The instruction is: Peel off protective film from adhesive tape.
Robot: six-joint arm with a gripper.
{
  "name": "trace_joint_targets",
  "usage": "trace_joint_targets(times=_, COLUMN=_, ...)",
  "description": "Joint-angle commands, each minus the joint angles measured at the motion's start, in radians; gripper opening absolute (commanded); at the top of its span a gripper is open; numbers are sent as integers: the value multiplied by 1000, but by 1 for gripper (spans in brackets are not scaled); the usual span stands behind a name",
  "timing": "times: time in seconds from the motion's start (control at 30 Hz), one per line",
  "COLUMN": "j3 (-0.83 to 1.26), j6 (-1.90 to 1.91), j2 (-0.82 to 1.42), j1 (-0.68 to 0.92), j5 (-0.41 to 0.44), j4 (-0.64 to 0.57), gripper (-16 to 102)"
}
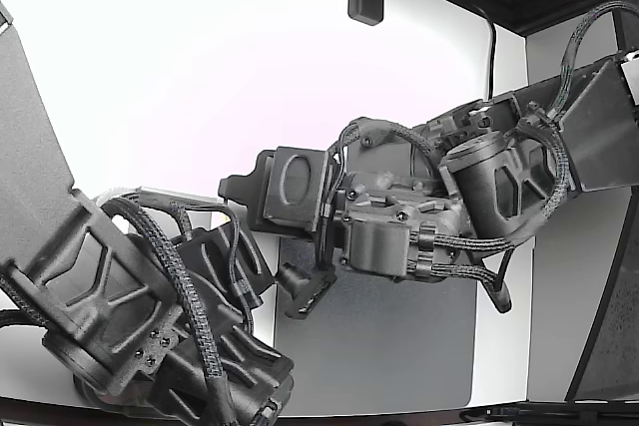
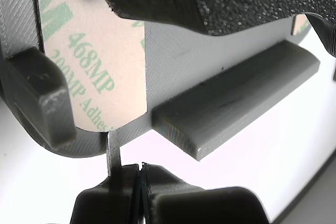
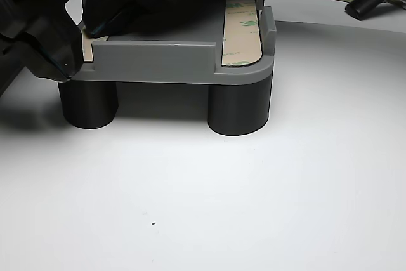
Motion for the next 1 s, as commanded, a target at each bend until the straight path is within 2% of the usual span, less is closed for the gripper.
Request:
trace_joint_targets(times=0.0, j3=-34, j6=3, j2=15, j1=-5, j5=-6, j4=-3, gripper=-11)
trace_joint_targets(times=0.97, j3=-41, j6=-2, j2=-5, j1=3, j5=6, j4=-26, gripper=-11)
